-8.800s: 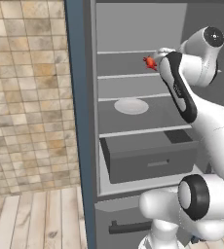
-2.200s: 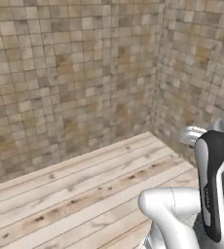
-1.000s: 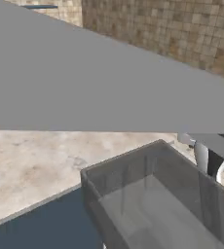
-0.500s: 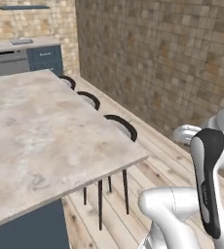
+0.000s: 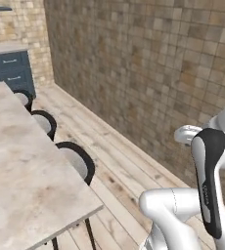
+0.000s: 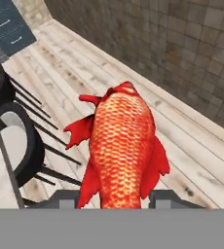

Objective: Take the fish out of the fridge, briefly rinse it in the sink, and place it on the tray next to the sink.

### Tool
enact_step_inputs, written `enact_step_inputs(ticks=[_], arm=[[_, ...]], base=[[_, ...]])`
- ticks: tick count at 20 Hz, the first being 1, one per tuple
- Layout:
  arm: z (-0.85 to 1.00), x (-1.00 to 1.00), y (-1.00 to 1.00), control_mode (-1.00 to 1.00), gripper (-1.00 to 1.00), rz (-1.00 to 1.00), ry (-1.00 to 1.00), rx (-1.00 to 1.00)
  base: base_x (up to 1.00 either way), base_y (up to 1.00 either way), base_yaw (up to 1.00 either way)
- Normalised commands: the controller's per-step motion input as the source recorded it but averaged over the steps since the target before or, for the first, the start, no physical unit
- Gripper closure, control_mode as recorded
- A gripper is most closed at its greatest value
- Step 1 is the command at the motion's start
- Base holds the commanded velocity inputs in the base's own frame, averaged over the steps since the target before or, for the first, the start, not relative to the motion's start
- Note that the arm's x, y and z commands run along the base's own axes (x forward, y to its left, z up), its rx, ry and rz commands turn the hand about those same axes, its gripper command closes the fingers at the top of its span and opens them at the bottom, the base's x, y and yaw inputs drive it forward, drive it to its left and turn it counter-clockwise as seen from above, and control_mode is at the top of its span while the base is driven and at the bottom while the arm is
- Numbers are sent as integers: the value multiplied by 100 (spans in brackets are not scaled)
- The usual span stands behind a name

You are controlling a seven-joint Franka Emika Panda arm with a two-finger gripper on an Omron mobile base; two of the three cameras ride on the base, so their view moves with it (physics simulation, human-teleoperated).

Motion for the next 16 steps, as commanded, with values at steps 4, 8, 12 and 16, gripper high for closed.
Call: enact_step_inputs(ticks=[4, 8, 12, 16], arm=[[0, 0, 0, 100, 100, 0, 0, 0], [0, 0, 0, 100, 100, 0, 0, 0], [0, 0, 0, 100, 100, 0, 0, 0], [0, 0, 0, 100, 100, 0, 0, 0]], base=[[100, -79, 1], [100, -49, 38], [100, -50, 39], [100, -27, 36]])
